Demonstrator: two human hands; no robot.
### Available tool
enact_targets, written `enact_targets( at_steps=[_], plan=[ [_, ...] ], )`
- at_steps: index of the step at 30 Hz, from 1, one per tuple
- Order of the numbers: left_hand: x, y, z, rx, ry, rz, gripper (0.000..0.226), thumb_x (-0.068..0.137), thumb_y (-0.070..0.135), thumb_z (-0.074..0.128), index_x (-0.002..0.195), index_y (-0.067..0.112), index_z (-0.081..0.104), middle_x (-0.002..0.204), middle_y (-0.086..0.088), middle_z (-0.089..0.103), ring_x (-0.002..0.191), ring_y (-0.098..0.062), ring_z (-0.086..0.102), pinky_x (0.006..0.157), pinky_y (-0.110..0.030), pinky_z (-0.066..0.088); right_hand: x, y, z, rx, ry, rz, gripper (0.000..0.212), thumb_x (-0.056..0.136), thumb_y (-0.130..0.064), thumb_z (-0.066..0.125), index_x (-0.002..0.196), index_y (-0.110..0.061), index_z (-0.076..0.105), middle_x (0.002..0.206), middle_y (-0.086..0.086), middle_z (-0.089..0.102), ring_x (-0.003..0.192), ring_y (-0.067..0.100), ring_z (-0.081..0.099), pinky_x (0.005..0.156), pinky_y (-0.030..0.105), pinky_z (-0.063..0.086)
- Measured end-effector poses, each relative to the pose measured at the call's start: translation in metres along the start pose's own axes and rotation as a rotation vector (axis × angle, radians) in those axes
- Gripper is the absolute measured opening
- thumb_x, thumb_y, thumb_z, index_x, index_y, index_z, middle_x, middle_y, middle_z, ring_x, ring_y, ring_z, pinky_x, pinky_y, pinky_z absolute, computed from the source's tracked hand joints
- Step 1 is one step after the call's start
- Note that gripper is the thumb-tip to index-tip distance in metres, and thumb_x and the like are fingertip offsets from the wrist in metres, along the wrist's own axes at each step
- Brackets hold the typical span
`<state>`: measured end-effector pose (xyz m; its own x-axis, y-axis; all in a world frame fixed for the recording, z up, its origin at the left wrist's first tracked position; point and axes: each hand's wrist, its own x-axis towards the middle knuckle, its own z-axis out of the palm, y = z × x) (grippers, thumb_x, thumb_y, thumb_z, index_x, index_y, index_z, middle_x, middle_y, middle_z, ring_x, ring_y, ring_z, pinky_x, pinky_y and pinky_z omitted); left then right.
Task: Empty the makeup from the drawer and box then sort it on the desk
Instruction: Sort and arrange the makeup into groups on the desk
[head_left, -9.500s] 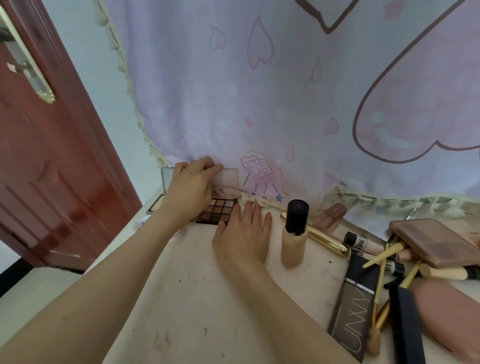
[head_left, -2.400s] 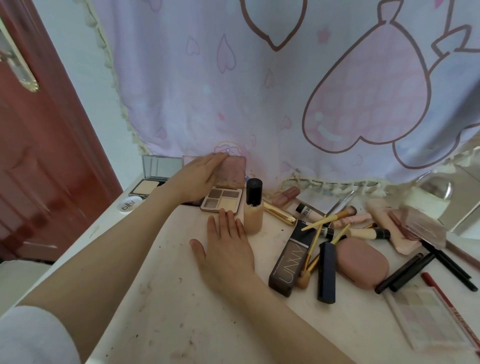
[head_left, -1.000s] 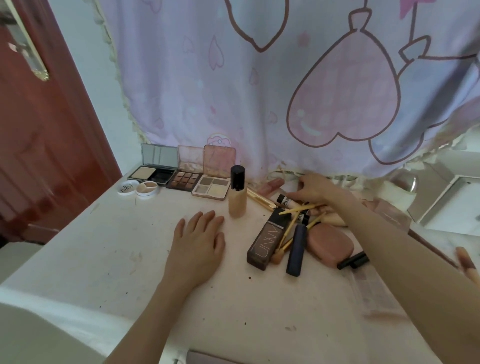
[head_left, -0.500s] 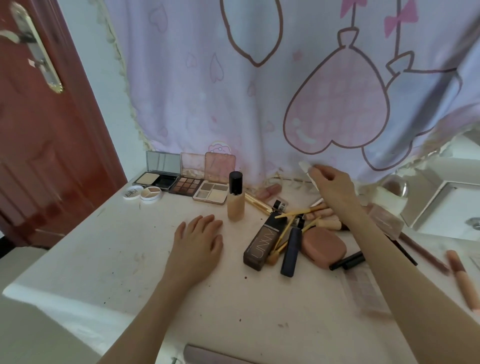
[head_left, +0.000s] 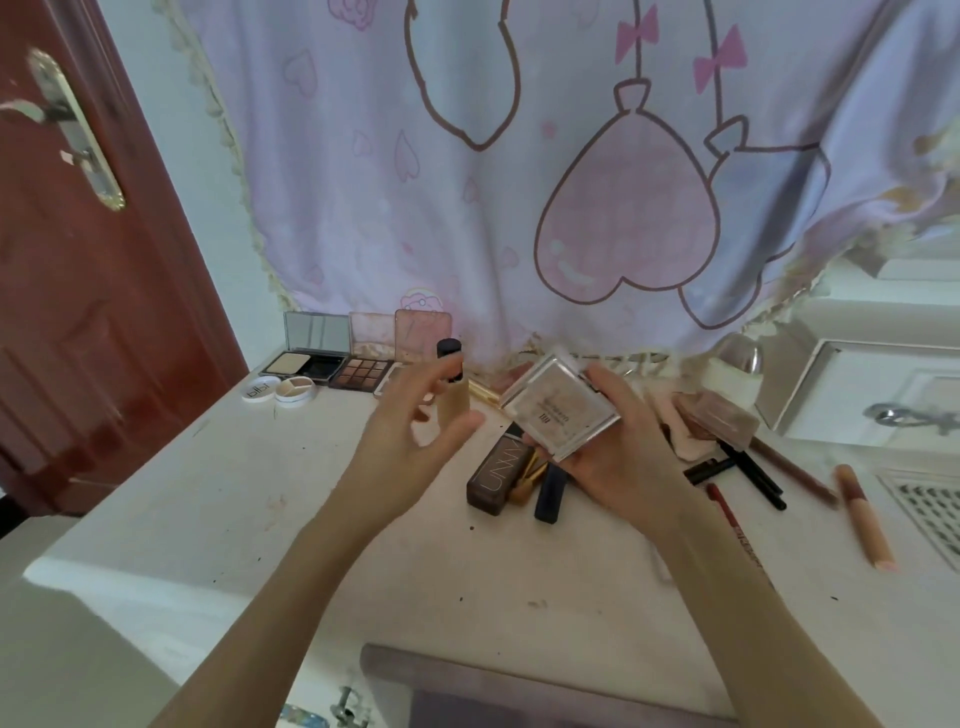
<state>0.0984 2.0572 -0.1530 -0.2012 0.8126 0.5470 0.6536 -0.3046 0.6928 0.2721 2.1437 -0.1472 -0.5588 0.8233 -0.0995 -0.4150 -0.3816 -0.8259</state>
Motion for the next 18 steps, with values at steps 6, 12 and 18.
enact_targets(
  at_steps=[6, 12, 18],
  plan=[
    [0.013, 0.025, 0.009, -0.005, -0.063, -0.02, 0.036, 0.083, 0.011, 0.066, 0.1, 0.039, 0.055, 0.082, 0.021, 0.055, 0.079, 0.004, 0.051, 0.075, -0.01, 0.041, -0.006, 0.014, 0.016, -0.039, -0.092, 0.1, 0.046, 0.095, -0.047, 0.035, 0.091, -0.021, 0.073, 0.086, 0.004, 0.07, 0.077, 0.016, 0.065, 0.064, 0.028, 0.049],
    [0.0, 0.022, 0.015, 0.039, 0.052, 0.062, 0.033, 0.081, 0.017, 0.058, 0.102, 0.041, 0.051, 0.089, 0.015, 0.052, 0.082, 0.004, 0.051, 0.074, -0.01, 0.043, -0.012, 0.022, 0.027, 0.199, 0.049, 0.187, 0.05, 0.085, -0.052, 0.054, 0.095, -0.007, 0.071, 0.091, 0.013, 0.067, 0.086, 0.023, 0.062, 0.081, 0.032, 0.05],
    [-0.005, 0.023, 0.016, 0.129, 0.114, 0.087, 0.024, 0.078, 0.017, 0.059, 0.1, 0.025, 0.06, 0.093, 0.011, 0.055, 0.08, 0.001, 0.05, 0.069, -0.007, 0.04, -0.013, 0.023, 0.033, 0.195, 0.022, 0.149, 0.039, 0.09, -0.037, 0.056, 0.088, -0.002, 0.073, 0.094, 0.02, 0.07, 0.086, 0.028, 0.07, 0.085, 0.035, 0.055]
  ],
)
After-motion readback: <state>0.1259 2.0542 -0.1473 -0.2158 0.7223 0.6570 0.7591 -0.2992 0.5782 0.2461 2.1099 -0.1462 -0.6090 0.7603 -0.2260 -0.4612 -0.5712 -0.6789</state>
